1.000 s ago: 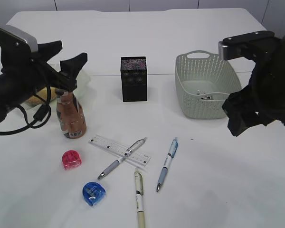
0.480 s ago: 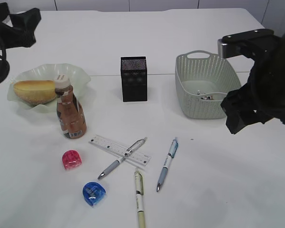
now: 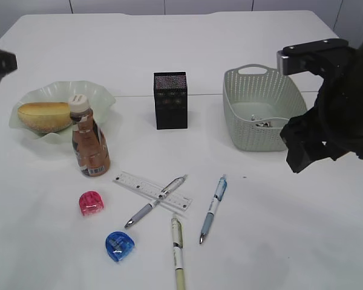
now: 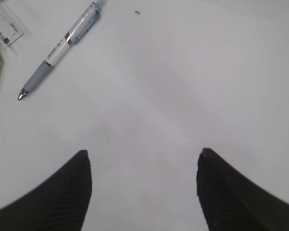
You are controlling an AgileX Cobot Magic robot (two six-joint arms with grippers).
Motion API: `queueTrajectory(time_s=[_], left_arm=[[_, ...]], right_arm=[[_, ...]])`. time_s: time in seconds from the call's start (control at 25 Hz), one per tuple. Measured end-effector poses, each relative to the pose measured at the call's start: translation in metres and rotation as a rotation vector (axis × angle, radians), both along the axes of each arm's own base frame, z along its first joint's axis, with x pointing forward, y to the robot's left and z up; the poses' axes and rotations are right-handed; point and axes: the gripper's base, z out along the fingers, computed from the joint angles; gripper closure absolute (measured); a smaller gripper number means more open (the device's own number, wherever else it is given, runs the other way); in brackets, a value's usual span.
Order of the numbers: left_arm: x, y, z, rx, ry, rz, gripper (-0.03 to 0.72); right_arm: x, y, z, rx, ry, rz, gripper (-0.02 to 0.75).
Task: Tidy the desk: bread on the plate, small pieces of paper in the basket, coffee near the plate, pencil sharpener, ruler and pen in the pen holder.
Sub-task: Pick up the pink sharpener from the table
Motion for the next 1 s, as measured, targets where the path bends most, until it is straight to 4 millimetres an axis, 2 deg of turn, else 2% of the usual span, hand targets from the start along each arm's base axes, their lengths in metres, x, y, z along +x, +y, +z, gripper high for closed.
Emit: queueTrajectory(time_s=[0.24,0.4,0.64,0.84,1.0], left_arm=[[-0.041,0.002,-0.006,0.021,0.375,-0.020,0.132],[-0.069,0.003,-0.007,0.014,0.584,-0.036,0.132],[-0.098,0.003,-0.006,-0.002,0.776,-0.060,0.132],[-0.106,0.001,-0.008,-0.018,0.870,-0.073,0.132],[-0.107,-0.006,-0.007,-0.106,0.881,-0.090,0.132]], right_arm=[[-0.006,0.002,0.000,0.026,0.071,-0.012,0.239],[-0.008,0.014,0.013,0.048,0.068,0.020,0.239],[-0.014,0.067,0.043,0.113,0.000,0.123,0.239],[-0.005,0.100,0.050,0.141,0.024,0.136,0.239],[0.007,0.129,0.052,0.154,0.027,0.173,0.239]])
